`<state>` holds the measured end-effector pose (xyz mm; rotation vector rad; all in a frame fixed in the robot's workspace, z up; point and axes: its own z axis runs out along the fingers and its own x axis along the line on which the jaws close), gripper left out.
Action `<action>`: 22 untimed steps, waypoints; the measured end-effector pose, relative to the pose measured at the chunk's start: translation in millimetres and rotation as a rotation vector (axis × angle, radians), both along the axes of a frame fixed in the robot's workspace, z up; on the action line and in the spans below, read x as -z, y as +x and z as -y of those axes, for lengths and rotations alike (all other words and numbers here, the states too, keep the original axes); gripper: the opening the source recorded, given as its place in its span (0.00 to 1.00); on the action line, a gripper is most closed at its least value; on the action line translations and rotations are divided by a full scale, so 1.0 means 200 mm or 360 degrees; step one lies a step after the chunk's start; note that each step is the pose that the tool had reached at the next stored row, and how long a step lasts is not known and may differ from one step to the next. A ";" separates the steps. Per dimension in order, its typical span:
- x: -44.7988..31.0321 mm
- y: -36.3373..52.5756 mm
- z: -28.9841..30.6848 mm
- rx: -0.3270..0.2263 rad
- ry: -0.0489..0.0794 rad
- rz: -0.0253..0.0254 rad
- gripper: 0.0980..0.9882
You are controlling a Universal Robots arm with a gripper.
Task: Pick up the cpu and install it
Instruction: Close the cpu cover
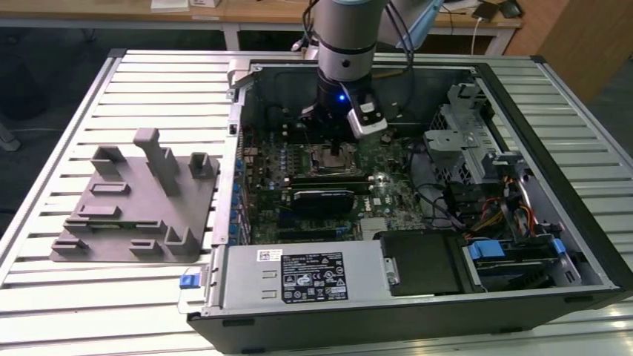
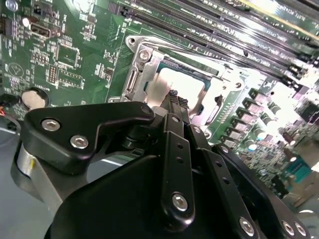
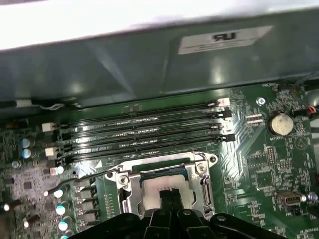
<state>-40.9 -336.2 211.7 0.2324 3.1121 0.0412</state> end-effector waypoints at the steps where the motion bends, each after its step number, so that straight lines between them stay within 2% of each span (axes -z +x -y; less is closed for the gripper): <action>1: 0.000 -0.002 0.001 -0.0015 0.0000 0.00000 0.01; 5: 0.001 -0.022 0.006 -0.0019 0.0000 0.00000 0.01; 16: 0.006 -0.112 0.015 -0.0019 0.0000 0.00000 0.01; 22: 0.022 -0.147 0.015 -0.0019 0.0000 0.00000 0.01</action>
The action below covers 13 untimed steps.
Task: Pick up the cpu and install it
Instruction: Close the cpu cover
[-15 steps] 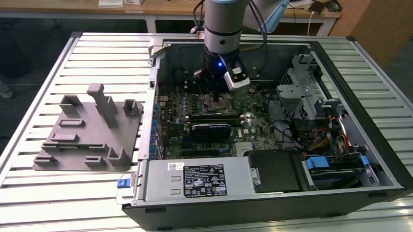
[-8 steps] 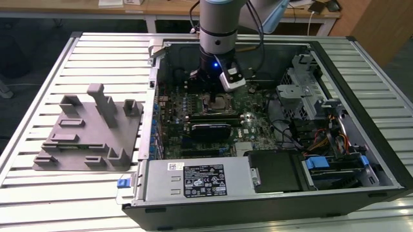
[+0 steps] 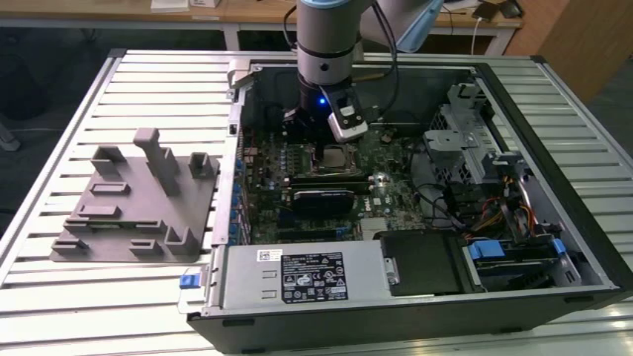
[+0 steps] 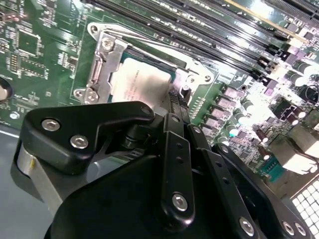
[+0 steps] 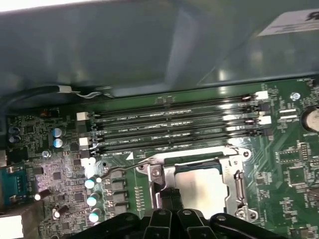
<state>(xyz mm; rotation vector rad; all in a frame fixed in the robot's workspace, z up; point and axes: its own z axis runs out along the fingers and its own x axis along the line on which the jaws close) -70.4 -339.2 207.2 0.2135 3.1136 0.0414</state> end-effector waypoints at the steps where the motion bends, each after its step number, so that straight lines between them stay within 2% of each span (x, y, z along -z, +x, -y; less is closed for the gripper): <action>1: 0.004 -0.004 0.000 0.0000 0.0000 0.00000 0.01; 13: 0.037 -0.009 0.000 0.0000 0.0000 -0.00003 0.01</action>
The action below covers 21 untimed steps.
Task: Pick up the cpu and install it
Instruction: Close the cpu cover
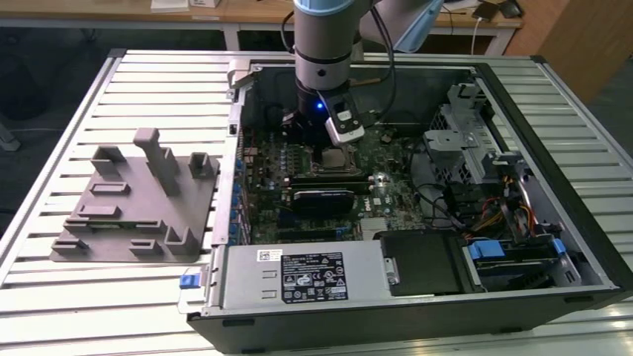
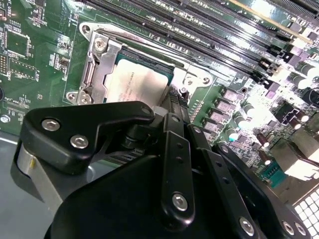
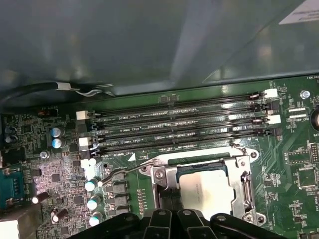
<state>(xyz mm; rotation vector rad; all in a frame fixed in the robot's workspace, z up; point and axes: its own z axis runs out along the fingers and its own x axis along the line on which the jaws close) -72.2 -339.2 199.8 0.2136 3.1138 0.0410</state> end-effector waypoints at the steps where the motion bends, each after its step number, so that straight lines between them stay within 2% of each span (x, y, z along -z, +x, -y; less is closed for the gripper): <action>1: 0.002 0.000 0.000 0.0000 0.0001 0.00004 0.01; 17: 0.009 0.000 0.000 0.0000 0.0000 0.00003 0.01; 21: -0.004 0.000 0.000 0.0000 0.0000 0.00002 0.01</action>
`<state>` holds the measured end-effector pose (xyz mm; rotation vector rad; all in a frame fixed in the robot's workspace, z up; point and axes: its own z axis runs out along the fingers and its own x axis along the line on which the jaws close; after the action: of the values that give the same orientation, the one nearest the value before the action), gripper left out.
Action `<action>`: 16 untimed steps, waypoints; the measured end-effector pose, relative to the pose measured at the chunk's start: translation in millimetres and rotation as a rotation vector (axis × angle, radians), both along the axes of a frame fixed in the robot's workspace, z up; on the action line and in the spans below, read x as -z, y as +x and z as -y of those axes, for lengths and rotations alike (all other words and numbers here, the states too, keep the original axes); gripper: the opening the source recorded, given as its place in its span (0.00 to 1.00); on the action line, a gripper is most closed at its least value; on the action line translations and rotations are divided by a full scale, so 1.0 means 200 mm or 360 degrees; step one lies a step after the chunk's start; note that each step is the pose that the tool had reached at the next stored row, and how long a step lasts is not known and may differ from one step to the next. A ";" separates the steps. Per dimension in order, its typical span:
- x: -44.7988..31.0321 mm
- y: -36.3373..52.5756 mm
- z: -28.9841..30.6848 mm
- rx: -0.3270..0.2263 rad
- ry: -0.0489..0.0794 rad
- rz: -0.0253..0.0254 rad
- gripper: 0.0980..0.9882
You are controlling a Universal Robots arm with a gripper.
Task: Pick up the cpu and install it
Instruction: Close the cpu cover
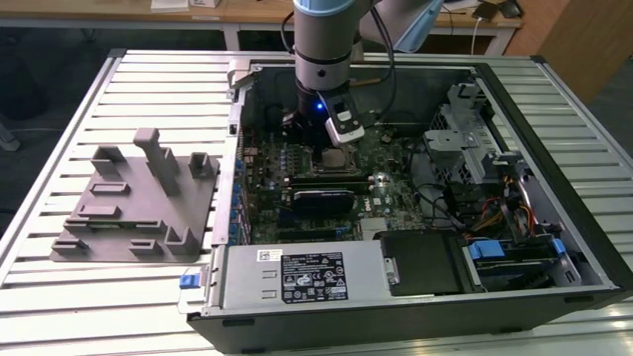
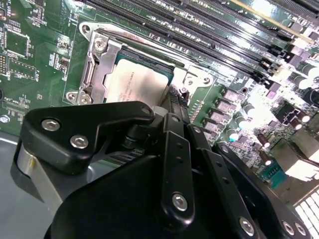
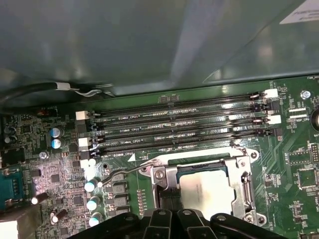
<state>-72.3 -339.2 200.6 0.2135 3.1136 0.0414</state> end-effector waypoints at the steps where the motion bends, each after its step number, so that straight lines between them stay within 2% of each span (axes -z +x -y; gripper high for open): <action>1: -0.005 0.000 0.000 0.0000 0.0000 0.00000 0.01; 10: -0.079 0.000 0.000 0.0000 0.0000 0.00022 0.01; 16: -0.084 0.001 0.000 0.0000 0.0000 0.00024 0.01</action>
<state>-72.1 -339.2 217.3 0.2134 3.1121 0.0415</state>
